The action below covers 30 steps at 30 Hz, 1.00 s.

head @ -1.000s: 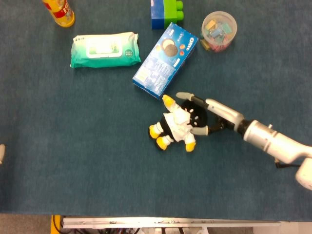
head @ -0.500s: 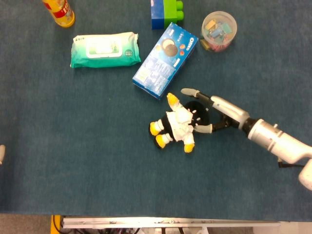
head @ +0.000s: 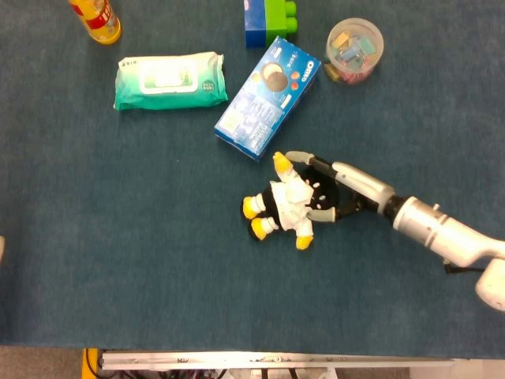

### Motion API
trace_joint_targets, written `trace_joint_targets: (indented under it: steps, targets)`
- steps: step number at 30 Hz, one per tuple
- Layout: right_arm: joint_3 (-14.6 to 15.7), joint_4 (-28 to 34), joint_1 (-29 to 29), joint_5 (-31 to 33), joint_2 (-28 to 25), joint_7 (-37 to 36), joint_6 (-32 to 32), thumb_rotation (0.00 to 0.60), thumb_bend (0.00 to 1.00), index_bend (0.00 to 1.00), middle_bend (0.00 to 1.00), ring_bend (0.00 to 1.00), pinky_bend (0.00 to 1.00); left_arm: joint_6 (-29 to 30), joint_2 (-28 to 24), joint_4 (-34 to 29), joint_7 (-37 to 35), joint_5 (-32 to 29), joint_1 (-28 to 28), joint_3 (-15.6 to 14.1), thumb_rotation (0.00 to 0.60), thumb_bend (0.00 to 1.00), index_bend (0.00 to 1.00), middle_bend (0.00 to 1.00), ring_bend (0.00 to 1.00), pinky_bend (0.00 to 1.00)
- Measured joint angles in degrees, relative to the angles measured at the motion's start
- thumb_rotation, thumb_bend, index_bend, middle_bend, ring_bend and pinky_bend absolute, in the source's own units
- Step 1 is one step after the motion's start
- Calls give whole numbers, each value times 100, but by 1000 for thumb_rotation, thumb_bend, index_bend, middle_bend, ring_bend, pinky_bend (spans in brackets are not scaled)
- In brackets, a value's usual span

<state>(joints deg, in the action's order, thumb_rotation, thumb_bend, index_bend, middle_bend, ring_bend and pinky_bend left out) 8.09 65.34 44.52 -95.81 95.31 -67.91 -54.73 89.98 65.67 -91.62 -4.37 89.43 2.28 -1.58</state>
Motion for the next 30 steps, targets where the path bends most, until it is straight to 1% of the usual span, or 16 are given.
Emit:
trace_joint_targets:
  steps: [6, 9, 13, 14, 16, 18, 23, 26, 30]
  targets:
    - [127, 370, -159, -102, -418, 119, -348, 281, 0, 0, 46, 0, 0, -26, 12, 0, 6, 25, -22, -2, 600, 340, 27, 62, 81, 72]
    - [161, 528, -243, -128, -677, 358, -503, 280, 0, 0, 46, 0, 0, -30, 16, -16, 14, 49, -35, 0, 600, 340, 27, 62, 81, 72]
    - [200, 806, -396, -160, -1120, 905, -776, 283, 0, 0, 46, 0, 0, -35, 23, -22, 25, 57, -45, 2, 600, 340, 28, 62, 81, 72]
    - [205, 872, -439, -161, -1225, 1056, -844, 292, 0, 0, 46, 0, 0, -44, 25, -24, 27, 56, -50, 3, 600, 340, 28, 62, 81, 72]
    - [210, 1031, -557, -146, -1432, 1460, -1007, 336, 0, 0, 46, 0, 0, -49, 28, -27, 31, 60, -57, 4, 600, 340, 28, 62, 81, 72]
    - [207, 1173, -676, -107, -1614, 1862, -1147, 419, 0, 0, 46, 0, 0, -68, 28, -33, 37, 71, -70, 2, 600, 340, 28, 62, 81, 72]
    - [175, 1563, -1092, 128, -2189, 3218, -1534, 545, 0, 0, 52, 0, 0, -90, 22, -70, 67, 116, -106, 0, 600, 339, 27, 62, 81, 72]
    - [141, 1777, -1377, 321, -2523, 4069, -1775, 593, 0, 0, 53, 0, 0, -111, 28, -102, 113, 149, -129, -7, 600, 340, 28, 62, 81, 72]
    - [86, 2032, -1768, 570, -2904, 5166, -2121, 600, 0, 0, 53, 0, 0, -116, 49, -156, 187, 196, -156, -9, 600, 340, 28, 62, 81, 72]
